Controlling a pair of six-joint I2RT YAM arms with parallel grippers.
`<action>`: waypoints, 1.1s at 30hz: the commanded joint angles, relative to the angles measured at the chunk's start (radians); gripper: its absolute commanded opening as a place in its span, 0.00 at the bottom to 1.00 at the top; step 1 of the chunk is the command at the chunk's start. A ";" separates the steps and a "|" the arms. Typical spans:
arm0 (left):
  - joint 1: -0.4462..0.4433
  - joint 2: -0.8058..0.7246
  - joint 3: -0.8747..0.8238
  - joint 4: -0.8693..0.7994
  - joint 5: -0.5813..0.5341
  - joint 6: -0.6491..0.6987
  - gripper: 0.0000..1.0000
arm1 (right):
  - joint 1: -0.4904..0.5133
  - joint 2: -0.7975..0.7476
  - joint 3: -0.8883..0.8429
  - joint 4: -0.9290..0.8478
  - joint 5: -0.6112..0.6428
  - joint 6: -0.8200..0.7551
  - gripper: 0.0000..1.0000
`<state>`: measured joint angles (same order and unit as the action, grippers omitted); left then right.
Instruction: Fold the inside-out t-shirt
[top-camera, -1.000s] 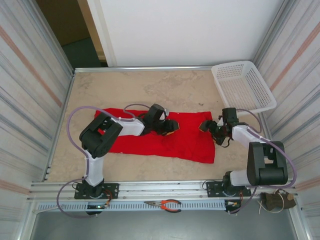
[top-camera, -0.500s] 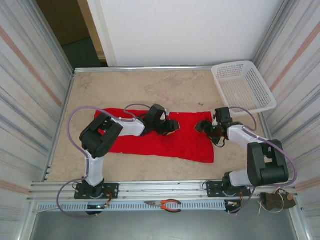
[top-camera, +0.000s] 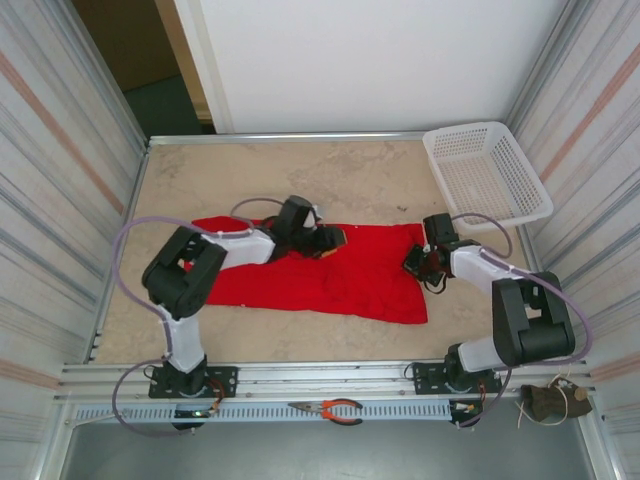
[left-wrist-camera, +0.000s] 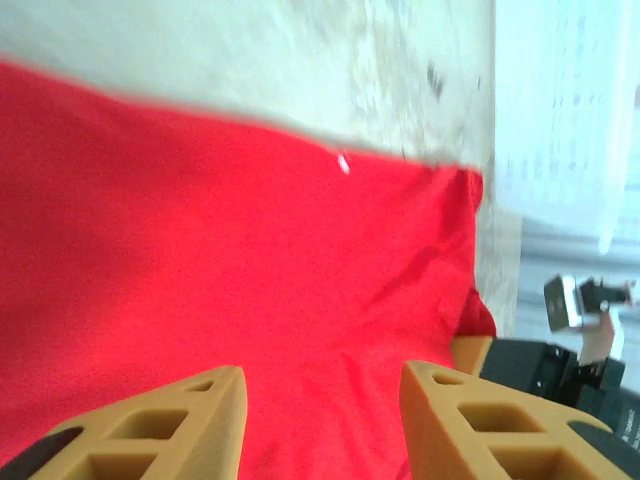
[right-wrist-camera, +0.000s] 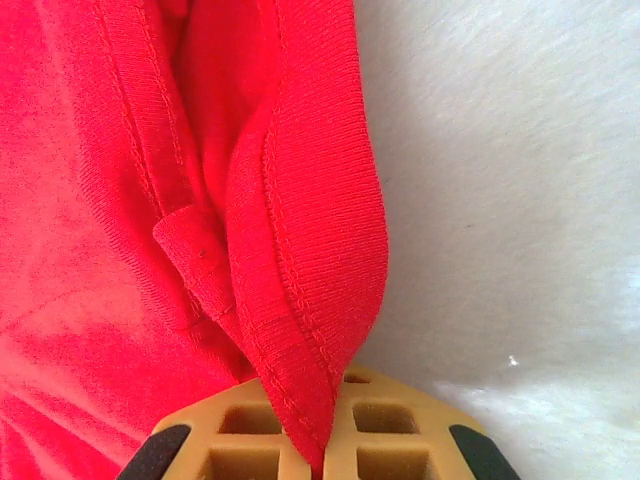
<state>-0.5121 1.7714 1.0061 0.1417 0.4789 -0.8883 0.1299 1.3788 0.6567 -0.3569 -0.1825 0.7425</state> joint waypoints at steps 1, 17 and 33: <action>0.105 -0.072 -0.046 -0.130 0.000 0.132 0.45 | -0.045 -0.056 0.032 -0.098 0.006 -0.048 0.00; 0.196 -0.014 -0.290 0.019 -0.014 0.111 0.45 | -0.192 -0.074 0.119 -0.239 0.015 -0.145 0.00; 0.148 -0.233 -0.225 -0.143 -0.078 0.111 0.46 | -0.118 -0.177 0.269 -0.393 0.023 -0.145 0.00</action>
<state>-0.3870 1.5951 0.7540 0.0841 0.4187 -0.8139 -0.0284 1.2591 0.8753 -0.6785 -0.1764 0.5934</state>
